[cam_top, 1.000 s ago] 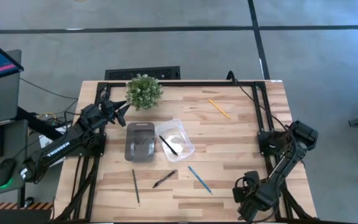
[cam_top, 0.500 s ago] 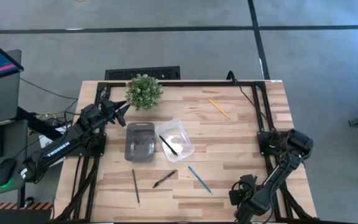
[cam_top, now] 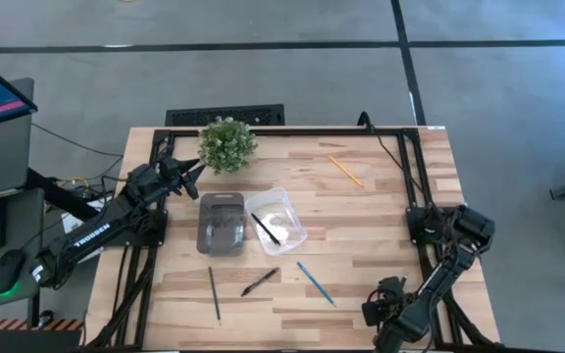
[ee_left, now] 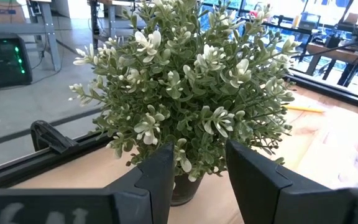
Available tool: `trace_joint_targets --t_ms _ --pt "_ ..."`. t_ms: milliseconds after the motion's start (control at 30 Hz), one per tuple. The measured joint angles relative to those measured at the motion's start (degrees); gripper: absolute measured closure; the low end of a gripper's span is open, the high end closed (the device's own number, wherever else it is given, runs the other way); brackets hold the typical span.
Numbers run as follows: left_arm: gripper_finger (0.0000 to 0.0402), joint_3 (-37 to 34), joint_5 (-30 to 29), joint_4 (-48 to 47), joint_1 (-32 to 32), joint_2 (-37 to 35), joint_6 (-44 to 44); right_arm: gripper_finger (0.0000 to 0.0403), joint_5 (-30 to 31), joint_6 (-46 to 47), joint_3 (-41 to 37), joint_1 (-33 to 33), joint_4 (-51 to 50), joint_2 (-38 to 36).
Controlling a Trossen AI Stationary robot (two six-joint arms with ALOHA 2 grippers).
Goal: Sort pens & pencils
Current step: Put the right black pen into the transparent bin
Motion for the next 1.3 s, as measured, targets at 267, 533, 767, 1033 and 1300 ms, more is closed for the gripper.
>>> trace_joint_targets --t_ms 267,533,767,1033,1300 --pt "0.0267 -0.01 0.0 0.0 0.0 0.0 -0.73 0.0189 -0.86 3.58 -0.04 0.15 0.56 0.1" --pt "0.0267 -0.01 0.0 0.0 -0.02 0.0 -1.59 0.0189 -0.77 8.75 0.01 -0.02 1.26 0.13" --pt "0.0267 0.0 0.0 0.0 -0.02 0.0 -1.73 0.0188 -1.72 14.62 0.06 -0.17 1.42 0.17" --pt "0.0267 0.0 0.0 0.0 -0.02 0.0 -1.73 0.0188 -1.62 13.55 0.13 -1.7 -0.34 0.55" --pt "0.0267 -0.02 0.0 0.0 -0.02 0.0 -1.41 0.0188 -0.57 9.19 0.07 -1.69 -1.61 0.55"
